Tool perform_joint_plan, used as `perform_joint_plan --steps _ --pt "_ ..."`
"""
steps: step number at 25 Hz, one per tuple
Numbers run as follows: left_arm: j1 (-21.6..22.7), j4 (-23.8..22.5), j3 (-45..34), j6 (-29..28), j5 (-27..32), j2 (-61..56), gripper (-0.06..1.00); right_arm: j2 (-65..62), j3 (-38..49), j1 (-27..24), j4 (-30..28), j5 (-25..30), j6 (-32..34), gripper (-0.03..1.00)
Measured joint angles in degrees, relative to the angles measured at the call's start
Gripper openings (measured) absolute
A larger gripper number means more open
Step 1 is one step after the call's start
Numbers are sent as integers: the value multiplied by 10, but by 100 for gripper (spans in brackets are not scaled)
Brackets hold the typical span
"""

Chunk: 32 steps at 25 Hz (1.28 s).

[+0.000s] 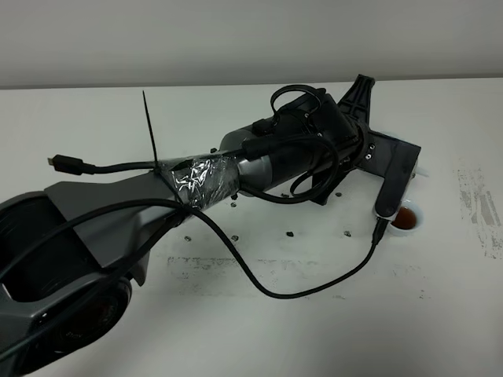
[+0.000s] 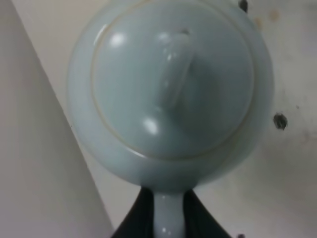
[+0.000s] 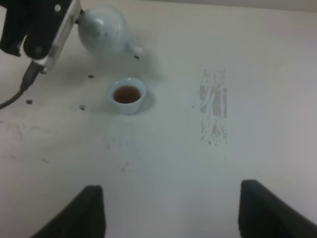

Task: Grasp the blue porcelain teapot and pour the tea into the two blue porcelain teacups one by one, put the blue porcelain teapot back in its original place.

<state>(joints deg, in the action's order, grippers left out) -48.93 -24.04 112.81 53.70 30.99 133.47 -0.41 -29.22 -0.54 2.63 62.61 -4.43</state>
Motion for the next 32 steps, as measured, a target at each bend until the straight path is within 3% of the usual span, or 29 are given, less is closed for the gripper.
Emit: perform_joint_plan --steps 8,13,32 --pt "0 1 0 -183 44 -39 3 0 0 0 0 0 0 59" --pt "7 13 0 -260 83 -51 3 0 0 0 0 0 0 59" --pt "50 103 0 -330 154 -91 3 0 0 0 0 0 0 59"
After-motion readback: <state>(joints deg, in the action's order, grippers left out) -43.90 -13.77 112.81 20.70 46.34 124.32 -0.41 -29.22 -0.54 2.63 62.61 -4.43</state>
